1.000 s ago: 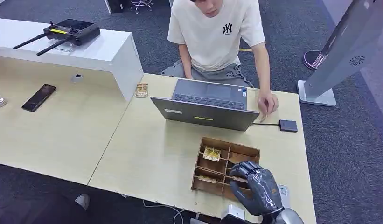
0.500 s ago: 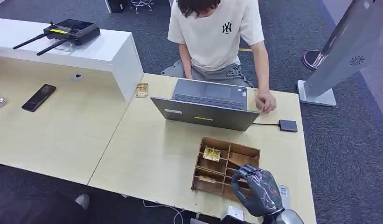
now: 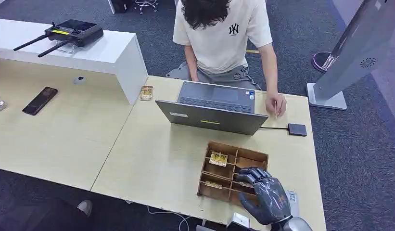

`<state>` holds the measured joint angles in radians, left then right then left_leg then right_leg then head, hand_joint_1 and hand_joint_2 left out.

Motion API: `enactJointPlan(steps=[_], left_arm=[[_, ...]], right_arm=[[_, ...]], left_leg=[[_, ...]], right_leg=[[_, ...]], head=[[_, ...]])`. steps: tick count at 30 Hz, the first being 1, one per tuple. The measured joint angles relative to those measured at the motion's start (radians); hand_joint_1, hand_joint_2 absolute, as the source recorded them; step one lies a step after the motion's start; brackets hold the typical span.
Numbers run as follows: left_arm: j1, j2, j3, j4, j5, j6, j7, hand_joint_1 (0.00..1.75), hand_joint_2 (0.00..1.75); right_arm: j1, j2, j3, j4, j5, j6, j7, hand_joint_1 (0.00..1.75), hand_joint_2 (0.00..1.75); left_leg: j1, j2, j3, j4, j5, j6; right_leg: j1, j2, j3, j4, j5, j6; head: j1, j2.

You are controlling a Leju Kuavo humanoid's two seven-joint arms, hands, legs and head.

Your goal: Pass the card to the sensor for recognition and then transmit it.

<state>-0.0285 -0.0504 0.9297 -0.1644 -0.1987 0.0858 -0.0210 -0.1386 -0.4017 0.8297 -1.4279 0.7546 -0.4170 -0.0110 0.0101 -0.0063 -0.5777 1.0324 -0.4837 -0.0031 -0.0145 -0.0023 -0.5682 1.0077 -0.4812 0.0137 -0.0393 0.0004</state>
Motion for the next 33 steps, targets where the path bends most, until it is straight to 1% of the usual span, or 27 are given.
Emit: enactJointPlan(steps=[1, 2, 3, 7, 9, 12, 16, 20, 23, 24, 33], left_arm=[[0.000, 0.000, 0.001, 0.000, 0.000, 0.000, 0.000, 0.00, 1.75], [0.000, 0.000, 0.002, 0.000, 0.000, 0.000, 0.000, 0.00, 1.75], [0.000, 0.000, 0.002, 0.000, 0.000, 0.000, 0.000, 0.00, 1.75], [0.000, 0.000, 0.003, 0.000, 0.001, 0.000, 0.000, 0.00, 1.75], [0.000, 0.000, 0.003, 0.000, 0.001, 0.000, 0.000, 0.00, 1.75], [-0.001, 0.000, 0.003, 0.000, 0.004, 0.000, 0.000, 0.00, 1.75], [-0.001, 0.000, 0.004, 0.000, 0.004, 0.000, 0.001, 0.00, 1.75], [-0.002, 0.000, 0.005, 0.000, 0.006, 0.001, 0.002, 0.00, 1.75], [-0.003, 0.000, 0.006, 0.000, 0.006, 0.001, 0.003, 0.00, 1.75], [-0.003, 0.000, 0.007, 0.000, 0.006, 0.001, 0.003, 0.00, 1.75], [-0.004, 0.000, 0.011, 0.000, 0.007, 0.001, 0.003, 0.00, 1.75]], right_arm=[[0.000, 0.000, 0.000, 0.002, 0.000, 0.000, 0.001, 0.80, 1.75], [0.000, 0.000, 0.000, 0.003, 0.001, 0.000, 0.003, 0.75, 1.75], [0.000, -0.001, 0.000, 0.004, 0.003, -0.001, 0.006, 0.73, 1.75], [-0.001, -0.005, 0.000, 0.004, 0.016, -0.002, 0.014, 0.73, 1.75], [-0.002, -0.008, 0.000, 0.005, 0.022, -0.003, 0.021, 0.82, 1.75], [-0.003, -0.008, -0.002, 0.011, 0.038, -0.005, 0.024, 0.73, 1.75], [-0.008, -0.008, -0.006, 0.019, 0.055, -0.005, 0.029, 0.77, 1.75], [-0.011, -0.008, -0.008, 0.024, 0.063, -0.005, 0.031, 0.73, 1.75], [-0.012, -0.008, -0.008, 0.027, 0.072, -0.005, 0.032, 0.77, 1.75], [-0.012, -0.008, -0.008, 0.027, 0.073, -0.005, 0.032, 0.73, 1.75], [-0.013, -0.008, -0.008, 0.029, 0.083, -0.005, 0.040, 0.73, 1.75]], left_leg=[[0.000, 0.000, 0.000, 0.000, 0.000, 0.000], [0.000, 0.000, 0.000, 0.000, 0.000, 0.000], [0.000, 0.000, 0.000, 0.000, 0.000, 0.000], [0.000, 0.000, 0.000, 0.000, 0.000, 0.000], [0.000, 0.000, 0.000, 0.000, 0.000, 0.000], [0.000, 0.000, 0.000, 0.000, 0.000, 0.000], [0.000, 0.000, 0.000, 0.000, 0.000, 0.000], [0.000, 0.000, 0.000, 0.000, 0.000, 0.000], [0.000, 0.000, 0.000, 0.000, 0.000, 0.000], [0.000, 0.000, 0.000, 0.000, 0.000, 0.000], [0.000, 0.000, 0.000, 0.000, 0.000, 0.000]], right_leg=[[0.000, 0.000, 0.000, 0.000, 0.000, 0.000], [0.000, 0.000, 0.000, 0.000, 0.000, 0.000], [0.000, 0.000, 0.000, 0.000, 0.000, 0.000], [0.000, 0.000, 0.000, 0.000, 0.000, 0.000], [0.000, 0.000, 0.000, 0.000, 0.000, 0.000], [0.000, 0.000, 0.000, 0.000, 0.000, 0.000], [0.000, 0.000, 0.000, 0.000, 0.000, 0.000], [0.000, 0.000, 0.000, 0.000, 0.000, 0.000], [0.000, 0.000, 0.000, 0.000, 0.000, 0.000], [0.000, 0.000, 0.000, 0.000, 0.000, 0.000], [0.000, 0.000, 0.000, 0.000, 0.000, 0.000]], head=[[0.000, 0.000], [0.000, 0.000], [0.000, 0.000], [0.000, 0.000], [0.000, 0.000], [0.000, 0.000], [0.000, 0.000], [0.000, 0.000], [0.000, 0.000], [0.000, 0.000], [0.000, 0.000]])
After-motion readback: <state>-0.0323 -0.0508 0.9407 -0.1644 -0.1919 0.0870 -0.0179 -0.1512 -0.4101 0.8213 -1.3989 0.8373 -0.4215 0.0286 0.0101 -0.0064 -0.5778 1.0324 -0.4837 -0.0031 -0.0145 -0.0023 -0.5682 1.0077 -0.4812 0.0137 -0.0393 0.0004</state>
